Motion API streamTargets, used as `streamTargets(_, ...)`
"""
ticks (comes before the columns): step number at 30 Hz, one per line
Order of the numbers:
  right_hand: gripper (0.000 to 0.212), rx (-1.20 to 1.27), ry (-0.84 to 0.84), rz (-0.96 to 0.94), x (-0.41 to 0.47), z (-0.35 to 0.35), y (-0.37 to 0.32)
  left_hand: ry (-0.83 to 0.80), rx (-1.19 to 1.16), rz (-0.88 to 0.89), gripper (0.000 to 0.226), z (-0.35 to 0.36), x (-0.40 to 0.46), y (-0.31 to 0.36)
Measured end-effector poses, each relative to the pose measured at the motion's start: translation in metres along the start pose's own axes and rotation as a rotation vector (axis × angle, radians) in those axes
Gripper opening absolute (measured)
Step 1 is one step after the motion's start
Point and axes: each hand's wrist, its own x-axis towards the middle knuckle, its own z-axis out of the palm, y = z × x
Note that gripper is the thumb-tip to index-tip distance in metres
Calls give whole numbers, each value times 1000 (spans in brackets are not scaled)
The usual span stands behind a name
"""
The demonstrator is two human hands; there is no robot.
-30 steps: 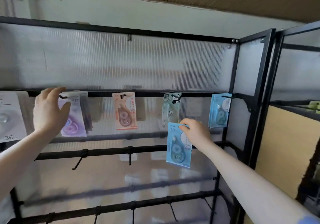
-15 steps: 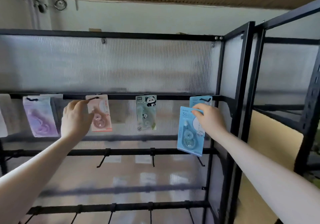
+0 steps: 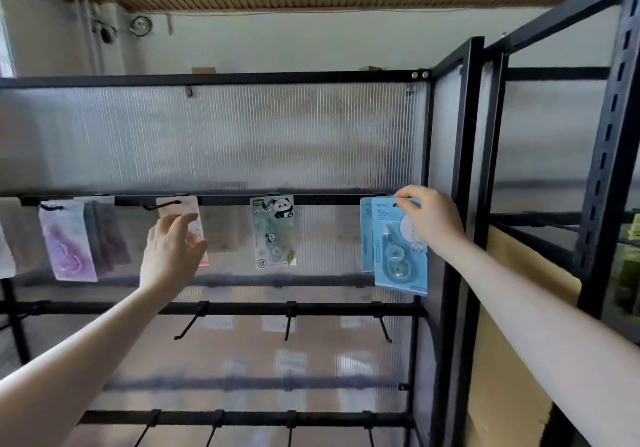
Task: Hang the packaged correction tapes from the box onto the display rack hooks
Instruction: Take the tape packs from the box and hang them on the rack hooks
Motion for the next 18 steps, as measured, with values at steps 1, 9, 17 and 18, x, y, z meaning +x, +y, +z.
streamTargets(1, 15, 8, -8, -4, 1, 2, -1, -6, 4, 1, 49, 0, -1, -1)
streamTargets(9, 19, 69, -107, -34, 13, 9, 4, 0, -24, 8, 48, -4, -3, -14)
streamTargets(17, 22, 25, -192, -74, 24, 6, 19, 19, -29, 27, 47, 0, -4, -24)
streamTargets(18, 23, -3, -182, -83, 25, 8, 20, 18, -31, 26, 48, 2, -5, -24)
